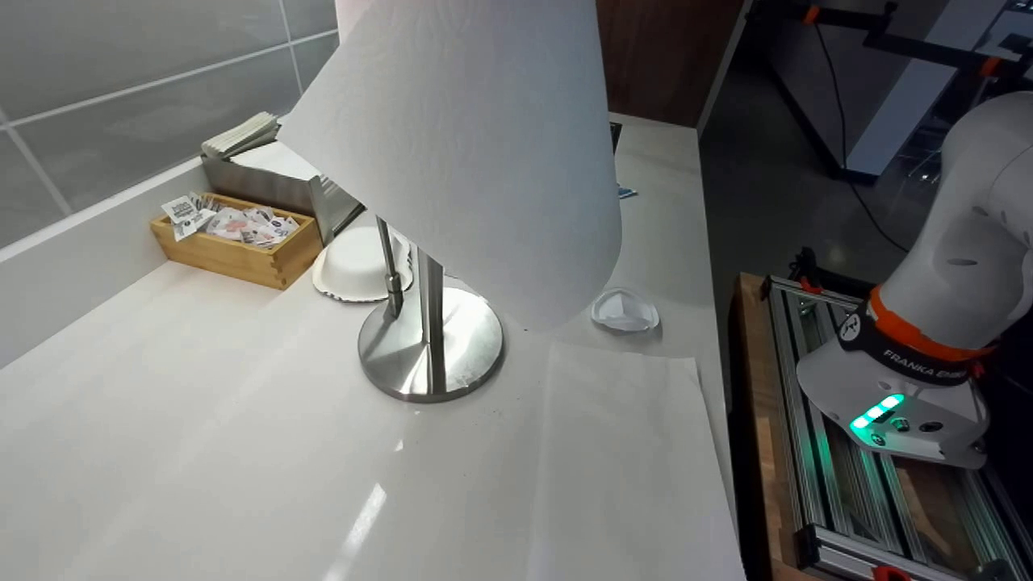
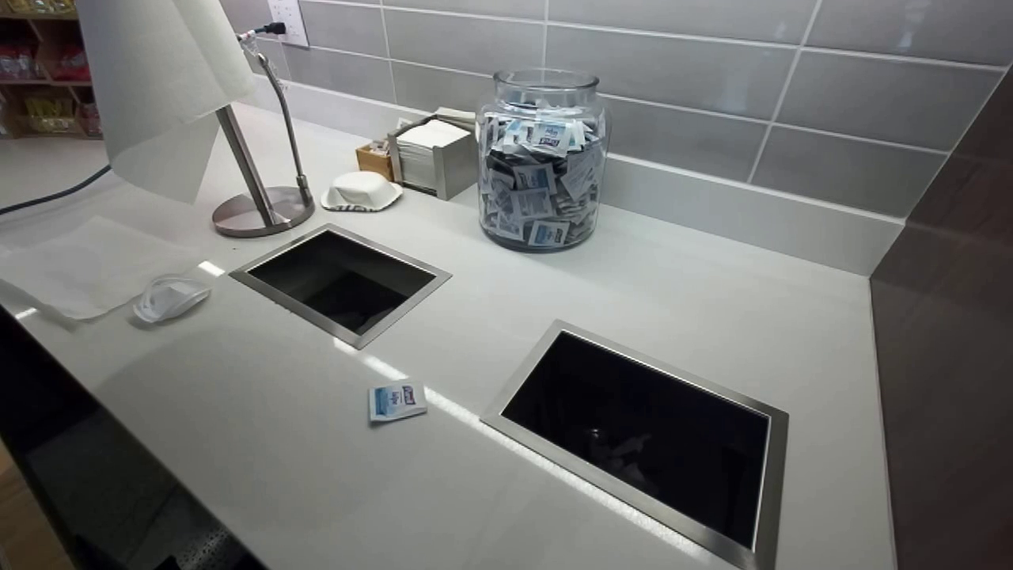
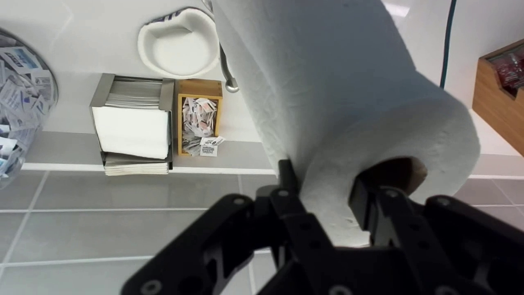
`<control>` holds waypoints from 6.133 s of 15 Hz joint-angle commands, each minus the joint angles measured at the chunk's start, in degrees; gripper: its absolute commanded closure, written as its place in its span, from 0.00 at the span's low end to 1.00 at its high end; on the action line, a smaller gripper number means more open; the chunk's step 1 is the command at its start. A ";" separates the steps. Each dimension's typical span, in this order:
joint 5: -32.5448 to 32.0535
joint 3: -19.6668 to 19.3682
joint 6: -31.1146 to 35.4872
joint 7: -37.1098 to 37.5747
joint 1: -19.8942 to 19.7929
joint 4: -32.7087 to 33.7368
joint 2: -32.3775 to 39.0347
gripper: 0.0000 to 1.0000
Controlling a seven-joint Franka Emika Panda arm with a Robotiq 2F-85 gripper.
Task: Remove the paper towel from the stand and put it on the cupboard
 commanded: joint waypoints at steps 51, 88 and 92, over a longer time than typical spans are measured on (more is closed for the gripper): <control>-12.54 10.38 -10.07 13.15 3.48 13.79 -4.85 0.89; 2.57 5.48 0.78 6.82 6.19 -12.66 -2.82 0.89; 3.69 5.39 3.32 4.36 6.75 -13.99 -0.43 0.89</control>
